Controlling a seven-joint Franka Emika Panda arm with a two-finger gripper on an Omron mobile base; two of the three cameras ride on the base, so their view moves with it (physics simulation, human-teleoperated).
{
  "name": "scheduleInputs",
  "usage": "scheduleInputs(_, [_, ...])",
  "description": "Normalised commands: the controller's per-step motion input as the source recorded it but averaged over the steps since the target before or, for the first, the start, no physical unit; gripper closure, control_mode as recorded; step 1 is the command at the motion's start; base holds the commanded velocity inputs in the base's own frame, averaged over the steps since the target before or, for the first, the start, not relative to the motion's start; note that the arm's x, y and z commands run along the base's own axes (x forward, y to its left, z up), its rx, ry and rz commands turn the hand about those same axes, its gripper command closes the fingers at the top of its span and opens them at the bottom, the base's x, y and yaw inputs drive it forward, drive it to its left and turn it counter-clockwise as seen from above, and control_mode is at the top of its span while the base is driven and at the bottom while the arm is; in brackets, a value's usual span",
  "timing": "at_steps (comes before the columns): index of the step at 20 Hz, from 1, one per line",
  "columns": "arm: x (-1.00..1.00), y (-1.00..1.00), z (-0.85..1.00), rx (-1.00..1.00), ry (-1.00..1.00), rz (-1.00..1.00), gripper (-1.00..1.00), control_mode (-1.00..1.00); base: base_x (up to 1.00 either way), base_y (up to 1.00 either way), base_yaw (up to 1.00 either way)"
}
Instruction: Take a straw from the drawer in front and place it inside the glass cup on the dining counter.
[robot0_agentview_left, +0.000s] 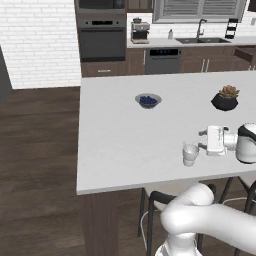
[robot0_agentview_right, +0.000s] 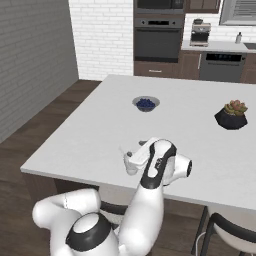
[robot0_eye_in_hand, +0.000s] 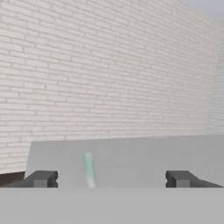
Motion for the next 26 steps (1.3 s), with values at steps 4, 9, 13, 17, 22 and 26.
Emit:
scheduleInputs(4, [-0.64,-0.21,1.0,-0.04,0.07,0.0,-1.0,-1.0,0.0,0.0,0.0])
scheduleInputs(9, [-0.81,0.08,0.88,-0.16,0.1,0.0,-1.0,-1.0,0.0,0.0,0.0])
scheduleInputs(13, [-0.81,0.59,0.57,-0.32,0.09,0.01,-1.0,-1.0,0.0,0.0,0.0])
scheduleInputs(17, [-0.72,0.92,0.28,-0.41,0.1,0.07,-1.0,-1.0,0.0,0.0,0.0])
scheduleInputs(22, [-0.6,1.0,0.09,-0.42,0.11,0.14,-1.0,-1.0,0.0,0.0,0.0])
scheduleInputs(26, [-0.54,1.0,0.0,-0.41,0.07,0.19,-1.0,-1.0,0.0,0.0,0.0])
